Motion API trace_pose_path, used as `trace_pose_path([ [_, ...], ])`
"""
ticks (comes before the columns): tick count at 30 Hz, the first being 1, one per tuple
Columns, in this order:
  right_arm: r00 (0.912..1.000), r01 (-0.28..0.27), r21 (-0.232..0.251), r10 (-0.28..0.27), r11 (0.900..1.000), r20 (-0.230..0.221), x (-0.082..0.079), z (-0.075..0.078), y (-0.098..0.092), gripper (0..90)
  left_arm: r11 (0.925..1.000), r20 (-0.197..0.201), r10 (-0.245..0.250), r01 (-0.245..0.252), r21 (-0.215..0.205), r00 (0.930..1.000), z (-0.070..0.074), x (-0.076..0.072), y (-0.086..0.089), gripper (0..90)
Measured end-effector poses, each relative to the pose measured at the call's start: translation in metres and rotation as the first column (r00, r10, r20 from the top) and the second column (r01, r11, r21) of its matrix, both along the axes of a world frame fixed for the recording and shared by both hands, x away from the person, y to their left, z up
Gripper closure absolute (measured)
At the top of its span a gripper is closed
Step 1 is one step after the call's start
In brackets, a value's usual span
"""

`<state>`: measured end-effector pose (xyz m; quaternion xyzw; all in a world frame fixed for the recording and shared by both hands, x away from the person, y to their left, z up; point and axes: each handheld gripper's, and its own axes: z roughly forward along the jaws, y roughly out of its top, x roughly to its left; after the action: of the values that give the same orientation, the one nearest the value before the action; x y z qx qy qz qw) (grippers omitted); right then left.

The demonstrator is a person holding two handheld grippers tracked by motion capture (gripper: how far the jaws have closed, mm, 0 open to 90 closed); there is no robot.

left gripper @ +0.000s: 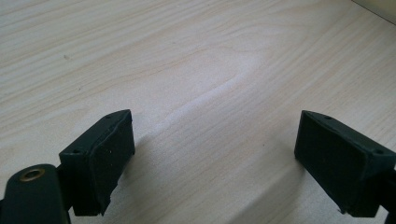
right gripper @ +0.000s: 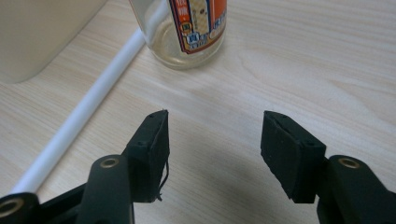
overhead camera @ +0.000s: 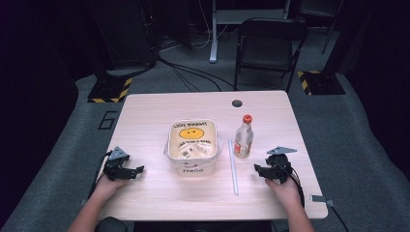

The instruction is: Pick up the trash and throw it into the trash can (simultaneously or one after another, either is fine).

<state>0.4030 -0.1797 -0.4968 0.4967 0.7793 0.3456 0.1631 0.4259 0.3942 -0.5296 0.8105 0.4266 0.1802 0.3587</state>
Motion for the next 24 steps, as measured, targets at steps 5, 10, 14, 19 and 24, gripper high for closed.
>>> trace_pose_path([
  [5, 0.9998, -0.004, 0.027, 0.003, 1.0, 0.02, -0.003, 0.009, 0.002, 44.9, 1.0, -0.001, -0.001, 0.001, 0.0, 1.0, 0.0, 0.0, 0.0, 11.9],
  [10, 0.999, -0.016, 0.012, 0.015, 1.0, 0.041, -0.005, 0.016, 0.004, 45.6, 1.0, -0.001, -0.001, 0.001, 0.0, 1.0, 0.0, 0.0, 0.0, 12.0],
  [14, 0.9984, -0.015, 0.028, 0.013, 0.999, 0.054, -0.008, 0.023, 0.006, 45.6, 1.0, -0.002, -0.001, 0.001, 0.001, 1.0, 0.0, 0.0, 0.0, 12.0],
  [19, 0.9969, -0.026, 0.034, 0.023, 0.999, 0.075, -0.011, 0.034, 0.007, 47.0, 1.0, -0.001, -0.001, 0.001, 0.001, 1.0, 0.0, 0.0, 0.0, 12.0],
  [24, 0.9958, -0.032, 0.038, 0.028, 0.999, 0.087, -0.014, 0.042, 0.008, 47.0, 1.0, -0.001, 0.001, -0.001, 0.001, 1.0, 0.0, 0.0, 0.0, 12.0],
])
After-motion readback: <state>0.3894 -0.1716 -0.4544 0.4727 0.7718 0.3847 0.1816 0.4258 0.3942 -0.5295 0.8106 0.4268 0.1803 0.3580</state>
